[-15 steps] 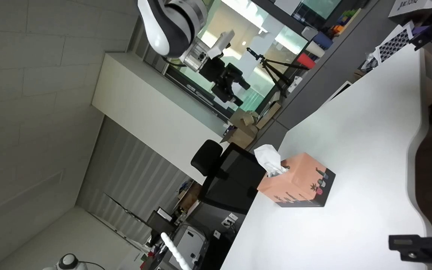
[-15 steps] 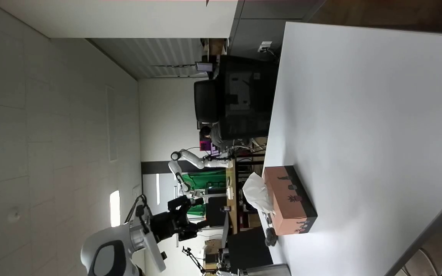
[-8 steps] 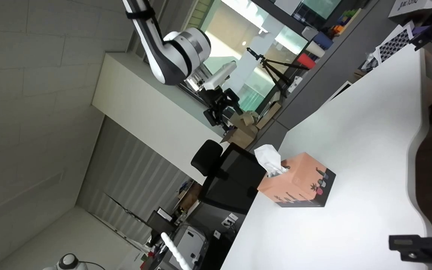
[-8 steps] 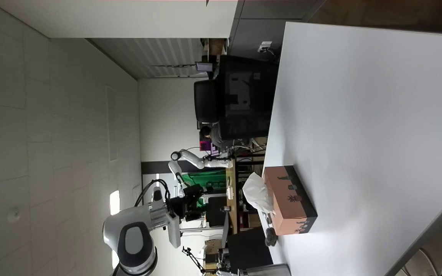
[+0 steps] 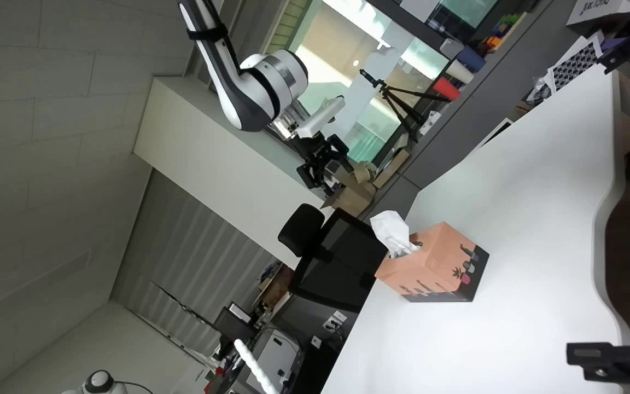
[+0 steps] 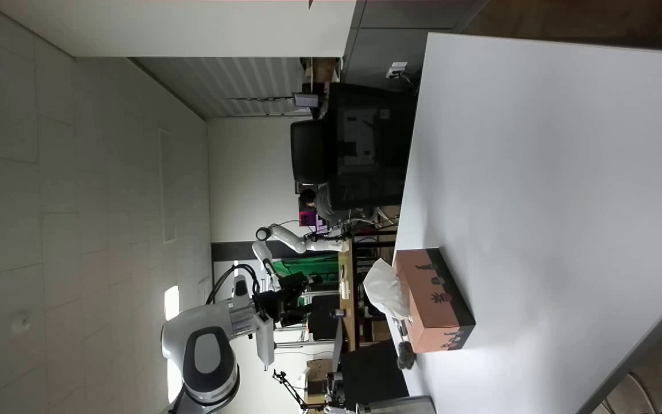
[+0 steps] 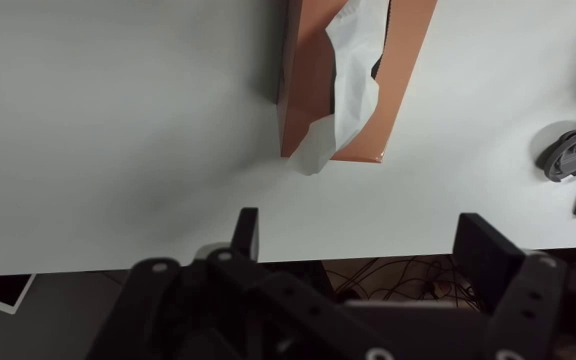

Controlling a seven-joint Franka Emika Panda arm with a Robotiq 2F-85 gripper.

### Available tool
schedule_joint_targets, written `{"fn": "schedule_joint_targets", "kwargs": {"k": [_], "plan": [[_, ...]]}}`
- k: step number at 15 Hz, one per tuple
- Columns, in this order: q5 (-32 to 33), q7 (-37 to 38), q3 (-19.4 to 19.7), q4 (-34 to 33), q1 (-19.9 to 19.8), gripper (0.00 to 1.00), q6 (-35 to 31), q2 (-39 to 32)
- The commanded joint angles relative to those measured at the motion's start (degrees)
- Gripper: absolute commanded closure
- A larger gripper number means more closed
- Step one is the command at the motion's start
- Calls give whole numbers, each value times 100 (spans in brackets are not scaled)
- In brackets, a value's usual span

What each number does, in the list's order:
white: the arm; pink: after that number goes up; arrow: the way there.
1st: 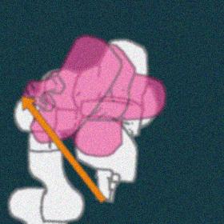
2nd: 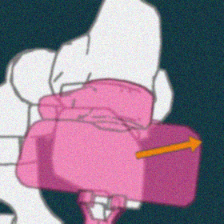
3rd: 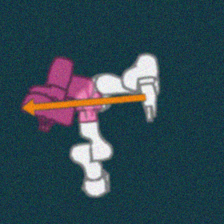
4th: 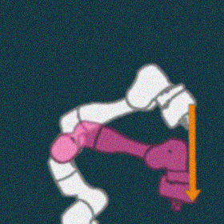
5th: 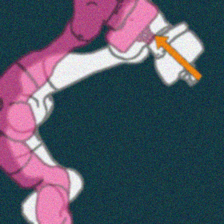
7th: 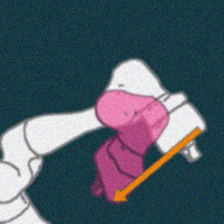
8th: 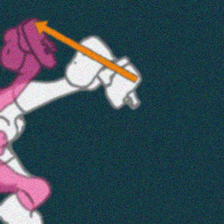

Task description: Pull out one tissue from the box

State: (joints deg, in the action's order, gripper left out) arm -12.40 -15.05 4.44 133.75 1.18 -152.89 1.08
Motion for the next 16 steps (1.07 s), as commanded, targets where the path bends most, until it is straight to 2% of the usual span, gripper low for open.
{"fn": "schedule_joint_targets", "kwargs": {"k": [1,4,7,9,16], "plan": [[19,27,-95,-4,-91,0,10,4],[19,27,-95,-5,-91,0,10,4],[-779,-429,-166,-237,-31,0,-327,-314],[-934,-459,-267,-393,-41,0,-502,-650],[-206,165,-433,-1079,-219,0,-403,-1941]]}}
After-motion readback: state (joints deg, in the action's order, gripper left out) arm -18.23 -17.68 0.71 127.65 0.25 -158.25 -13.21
